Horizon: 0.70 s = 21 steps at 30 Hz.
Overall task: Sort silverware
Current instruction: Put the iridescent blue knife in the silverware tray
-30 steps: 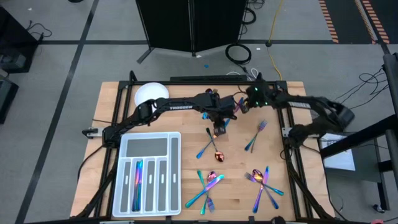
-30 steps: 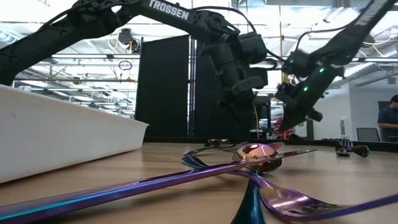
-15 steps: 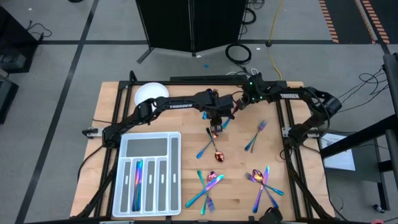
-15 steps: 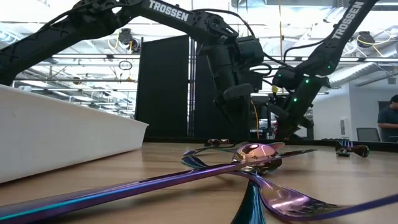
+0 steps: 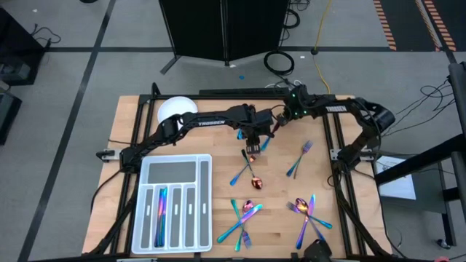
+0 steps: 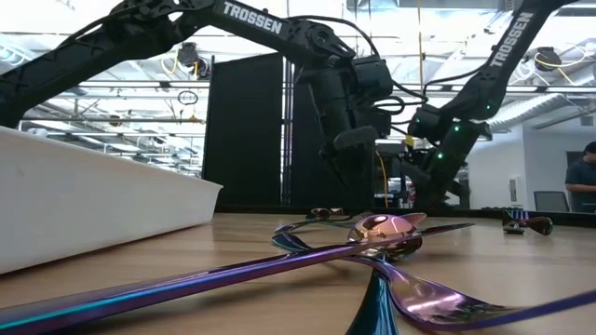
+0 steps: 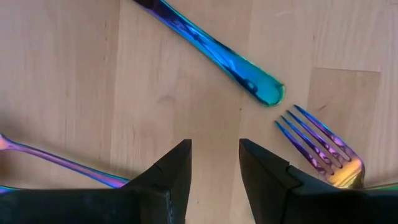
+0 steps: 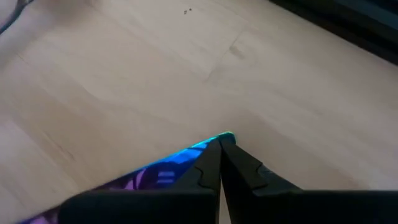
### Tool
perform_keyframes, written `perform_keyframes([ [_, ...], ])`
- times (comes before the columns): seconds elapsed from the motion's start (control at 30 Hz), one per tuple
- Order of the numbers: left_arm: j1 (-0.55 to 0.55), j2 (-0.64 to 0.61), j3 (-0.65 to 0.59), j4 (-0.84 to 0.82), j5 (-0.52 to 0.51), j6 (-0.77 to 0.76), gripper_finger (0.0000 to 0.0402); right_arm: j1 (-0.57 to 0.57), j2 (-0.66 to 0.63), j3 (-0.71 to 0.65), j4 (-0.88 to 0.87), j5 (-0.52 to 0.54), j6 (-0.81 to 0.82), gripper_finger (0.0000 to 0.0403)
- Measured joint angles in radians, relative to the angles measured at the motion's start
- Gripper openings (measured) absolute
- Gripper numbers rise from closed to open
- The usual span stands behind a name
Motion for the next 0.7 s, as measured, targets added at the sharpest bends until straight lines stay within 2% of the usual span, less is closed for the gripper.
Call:
perform_keyframes([
  [0.17, -0.001, 0.000, 0.000, 0.004, 0.000, 0.000, 0.0135, 0.006, 0.017, 0.003, -0.054, 0.002, -0.008, 0.0000],
  [0.37, -0.002, -0.001, 0.000, 0.015, 0.002, 0.000, 0.0135, 0.022, -0.035, -0.002, -0.125, 0.034, 0.019, 0.0000],
  [0.7, -0.003, -0.001, 0.000, 0.015, 0.003, 0.000, 0.0135, 0.023, -0.083, 0.022, -0.309, 0.058, -0.022, 0.0000],
])
